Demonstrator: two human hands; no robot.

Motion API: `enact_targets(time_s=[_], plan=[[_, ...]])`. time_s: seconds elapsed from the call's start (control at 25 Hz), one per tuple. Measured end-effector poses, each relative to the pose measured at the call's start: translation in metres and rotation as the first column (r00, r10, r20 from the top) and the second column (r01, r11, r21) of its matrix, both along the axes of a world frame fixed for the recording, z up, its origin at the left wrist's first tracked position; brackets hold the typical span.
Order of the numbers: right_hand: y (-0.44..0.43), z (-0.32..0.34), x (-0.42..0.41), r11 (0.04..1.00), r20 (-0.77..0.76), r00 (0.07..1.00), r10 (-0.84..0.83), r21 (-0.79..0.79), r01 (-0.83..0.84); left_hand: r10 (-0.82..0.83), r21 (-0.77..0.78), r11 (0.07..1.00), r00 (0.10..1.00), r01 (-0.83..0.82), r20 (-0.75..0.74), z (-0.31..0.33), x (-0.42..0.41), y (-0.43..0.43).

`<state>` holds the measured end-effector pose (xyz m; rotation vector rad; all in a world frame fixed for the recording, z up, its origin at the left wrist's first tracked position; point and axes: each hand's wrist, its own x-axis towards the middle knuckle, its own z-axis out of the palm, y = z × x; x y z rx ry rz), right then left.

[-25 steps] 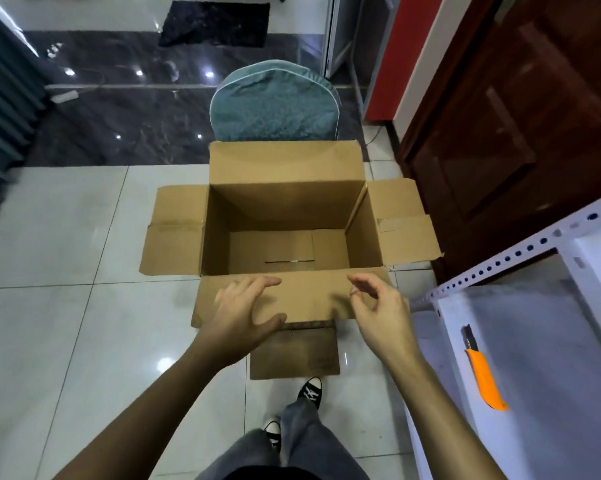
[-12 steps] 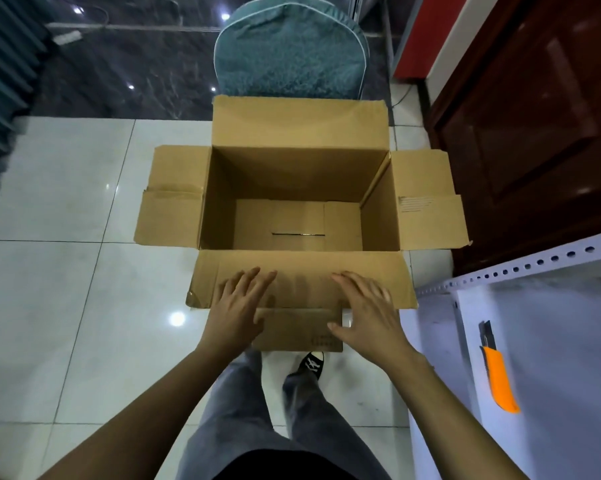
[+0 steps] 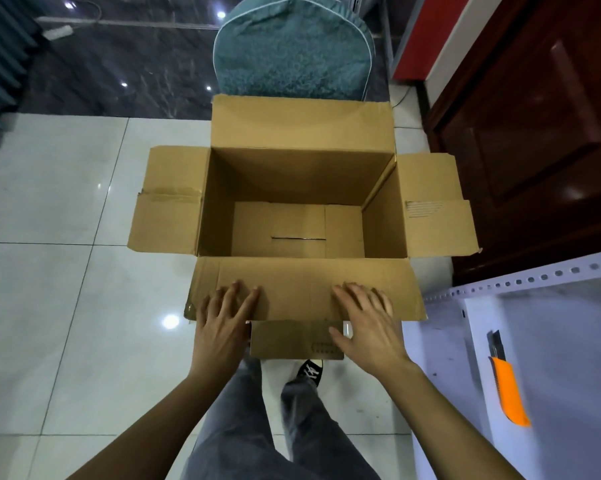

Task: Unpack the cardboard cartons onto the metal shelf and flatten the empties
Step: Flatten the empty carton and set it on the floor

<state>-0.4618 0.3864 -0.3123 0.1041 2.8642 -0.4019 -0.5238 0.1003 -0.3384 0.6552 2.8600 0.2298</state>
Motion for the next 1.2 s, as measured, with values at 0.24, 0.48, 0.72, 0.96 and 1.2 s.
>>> enact_targets(time_s=[0.24,0.48,0.72,0.96,1.2], plan=[[0.016,-0.007,-0.010,0.982,-0.138,0.985,-0.105,0.142,0.125,0.090,-0.021,0.995,0.988,-0.093,-0.128,0.011,-0.026,0.000],[0.026,0.021,-0.029,0.978,-0.287,0.953,-0.098,0.150,0.145,0.098,0.024,0.995,0.967,-0.095,-0.235,0.053,-0.057,0.003],[0.036,0.062,-0.058,0.978,-0.515,0.848,-0.126,0.080,0.195,0.131,0.123,0.988,0.908,-0.089,-0.398,0.104,-0.083,0.016],[0.036,0.035,-0.089,0.976,-0.425,0.893,-0.147,0.083,0.201,0.090,0.090,0.994,0.917,-0.059,-0.388,0.069,-0.124,0.018],[0.034,0.022,-0.108,0.976,-0.478,0.867,-0.144,0.076,0.203,0.121,0.149,0.987,0.895,-0.062,-0.429,0.051,-0.142,0.017]])
